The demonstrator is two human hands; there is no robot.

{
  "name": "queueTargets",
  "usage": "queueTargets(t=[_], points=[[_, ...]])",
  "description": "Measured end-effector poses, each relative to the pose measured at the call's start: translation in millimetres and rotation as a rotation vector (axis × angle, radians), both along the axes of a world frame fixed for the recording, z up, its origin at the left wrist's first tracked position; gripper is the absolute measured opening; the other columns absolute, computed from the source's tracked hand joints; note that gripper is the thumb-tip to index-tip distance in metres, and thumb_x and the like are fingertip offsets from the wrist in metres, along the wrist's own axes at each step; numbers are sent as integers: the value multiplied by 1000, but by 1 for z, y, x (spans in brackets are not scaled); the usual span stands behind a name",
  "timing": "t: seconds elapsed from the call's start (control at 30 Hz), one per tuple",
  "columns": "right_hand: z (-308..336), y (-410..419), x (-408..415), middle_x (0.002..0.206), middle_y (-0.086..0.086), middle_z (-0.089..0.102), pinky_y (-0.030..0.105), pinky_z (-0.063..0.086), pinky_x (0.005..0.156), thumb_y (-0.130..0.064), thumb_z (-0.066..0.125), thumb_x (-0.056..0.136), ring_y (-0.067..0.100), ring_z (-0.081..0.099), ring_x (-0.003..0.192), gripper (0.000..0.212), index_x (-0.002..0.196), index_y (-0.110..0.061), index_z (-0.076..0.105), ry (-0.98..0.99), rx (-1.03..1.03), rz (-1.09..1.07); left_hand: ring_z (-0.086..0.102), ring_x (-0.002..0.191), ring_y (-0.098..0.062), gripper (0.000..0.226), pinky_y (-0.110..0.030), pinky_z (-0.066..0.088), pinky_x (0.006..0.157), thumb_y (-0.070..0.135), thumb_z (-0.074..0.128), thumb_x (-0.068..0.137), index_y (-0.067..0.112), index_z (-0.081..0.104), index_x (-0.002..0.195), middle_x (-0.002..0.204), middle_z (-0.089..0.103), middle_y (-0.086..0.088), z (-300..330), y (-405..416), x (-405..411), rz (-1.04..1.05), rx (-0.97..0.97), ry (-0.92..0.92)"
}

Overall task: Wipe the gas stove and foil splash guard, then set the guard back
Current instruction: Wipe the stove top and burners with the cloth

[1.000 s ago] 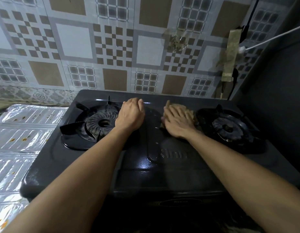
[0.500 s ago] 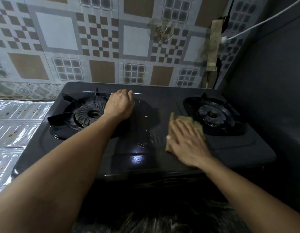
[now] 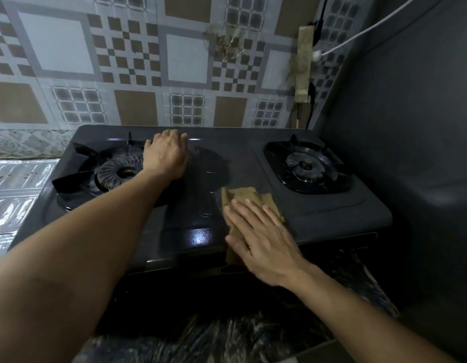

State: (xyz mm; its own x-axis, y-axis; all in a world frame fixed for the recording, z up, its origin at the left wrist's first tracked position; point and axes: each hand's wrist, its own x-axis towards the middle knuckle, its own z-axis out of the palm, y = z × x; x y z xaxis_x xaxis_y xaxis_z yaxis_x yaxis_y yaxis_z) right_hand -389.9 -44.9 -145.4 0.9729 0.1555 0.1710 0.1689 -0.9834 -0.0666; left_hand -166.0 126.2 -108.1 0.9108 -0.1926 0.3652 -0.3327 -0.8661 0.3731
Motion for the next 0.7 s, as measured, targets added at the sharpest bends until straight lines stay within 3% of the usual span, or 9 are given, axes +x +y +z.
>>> queueTargets(t=[0.13, 0.27, 0.33, 0.4, 0.5, 0.6, 0.7], points=[[-4, -73, -20, 156, -3, 32, 40, 14, 119, -72, -1, 88, 17, 21, 147, 86, 148, -21, 35, -2, -4, -174, 43, 126, -37, 36, -58, 27, 109, 26, 48, 96, 8, 47, 127, 134, 49, -17, 6, -3, -2, -53, 183, -34], [-7, -89, -26, 147, 1, 45, 44, 21, 116, -74, 3, 87, 23, 32, 141, 88, 138, -17, 47, -101, 75, -370, 40, 130, -35, 37, -60, 19, 112, 20, 41, 97, 5, 45, 131, 137, 47, -17, 9, -13, -18, -56, 363, -154], [-8, -62, -22, 141, 1, 51, 46, 29, 111, -67, 13, 92, 26, 41, 134, 74, 133, -18, 52, -153, 26, -312, 39, 133, -32, 38, -57, 19, 113, 23, 39, 98, 8, 49, 131, 140, 47, -15, 11, -27, -29, -136, 402, -194], [-14, -36, -17, 139, 0, 53, 44, 28, 108, -60, 28, 93, 26, 45, 131, 62, 134, -20, 51, -169, -61, -103, 38, 135, -29, 40, -51, 21, 114, 23, 40, 97, 12, 51, 134, 142, 48, -12, 13, -48, -42, -278, 394, -181], [-18, -37, -16, 140, -2, 52, 40, 24, 105, -60, 35, 89, 22, 44, 132, 61, 135, -22, 49, -178, -111, 39, 43, 132, -26, 42, -44, 27, 111, 21, 42, 95, 17, 54, 134, 141, 52, -7, 14, -92, -66, -480, 402, -100], [-15, -83, -21, 143, 0, 50, 42, 30, 107, -64, 35, 87, 21, 42, 134, 67, 137, -21, 47, -132, -63, 13, 45, 131, -24, 42, -43, 29, 112, 20, 44, 92, 20, 59, 131, 141, 53, -3, 12, -121, -85, -508, 408, 8], [-11, -156, -30, 141, 2, 50, 39, 28, 111, -69, 24, 90, 23, 43, 133, 74, 138, -18, 47, -108, -88, -111, 53, 120, -26, 36, -43, 30, 111, 24, 43, 91, 18, 68, 115, 126, 63, -6, 9, -135, -99, -442, 407, 37]])
